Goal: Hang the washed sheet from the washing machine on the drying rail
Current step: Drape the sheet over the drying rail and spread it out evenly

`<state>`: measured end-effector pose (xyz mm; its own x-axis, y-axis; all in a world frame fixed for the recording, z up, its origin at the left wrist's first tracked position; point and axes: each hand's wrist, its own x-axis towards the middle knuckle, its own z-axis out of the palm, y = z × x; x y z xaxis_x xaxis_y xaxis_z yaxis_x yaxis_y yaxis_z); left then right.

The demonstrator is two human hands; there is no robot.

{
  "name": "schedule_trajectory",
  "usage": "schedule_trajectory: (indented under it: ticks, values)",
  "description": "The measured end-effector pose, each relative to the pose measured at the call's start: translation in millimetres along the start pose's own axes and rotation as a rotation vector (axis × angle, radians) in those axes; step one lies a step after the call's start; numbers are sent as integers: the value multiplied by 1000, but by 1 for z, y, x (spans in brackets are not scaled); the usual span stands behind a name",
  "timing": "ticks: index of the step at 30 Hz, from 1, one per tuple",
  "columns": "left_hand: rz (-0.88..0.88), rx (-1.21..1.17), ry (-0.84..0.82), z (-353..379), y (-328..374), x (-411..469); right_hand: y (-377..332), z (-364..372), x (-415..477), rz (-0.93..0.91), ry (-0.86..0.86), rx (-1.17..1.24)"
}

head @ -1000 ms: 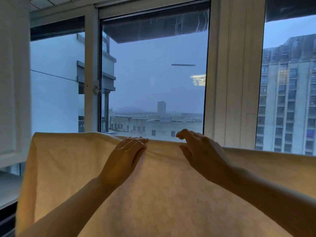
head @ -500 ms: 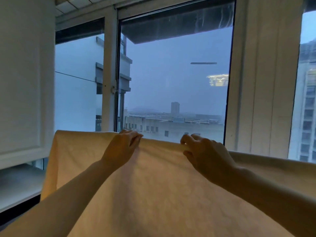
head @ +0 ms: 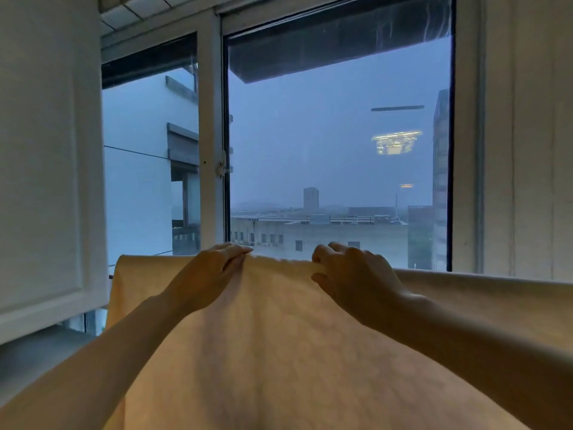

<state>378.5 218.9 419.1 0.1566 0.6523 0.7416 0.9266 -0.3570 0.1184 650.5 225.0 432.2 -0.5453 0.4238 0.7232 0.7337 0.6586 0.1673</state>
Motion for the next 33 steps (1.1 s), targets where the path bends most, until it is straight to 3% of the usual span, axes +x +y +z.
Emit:
schedule_trajectory:
  ticks: [6,16,20,23,28,33]
  values:
    - [-24,17,-73,-15,-69,-8,-35,25,32,47,22,40]
    - [0,-26,63,-22,-90,-4,-64,38,53,144,51,46]
    - [-3,18,256,-30,-80,-4,-67,23,71,251,141,60]
    - [26,21,406,-39,-80,-16,-72,18,68,144,250,143]
    - [180,93,166,-23,-99,-43,-72,45,38,-69,85,20]
    - [182,-26,126,-17,-91,-37,-69,50,43,-96,26,37]
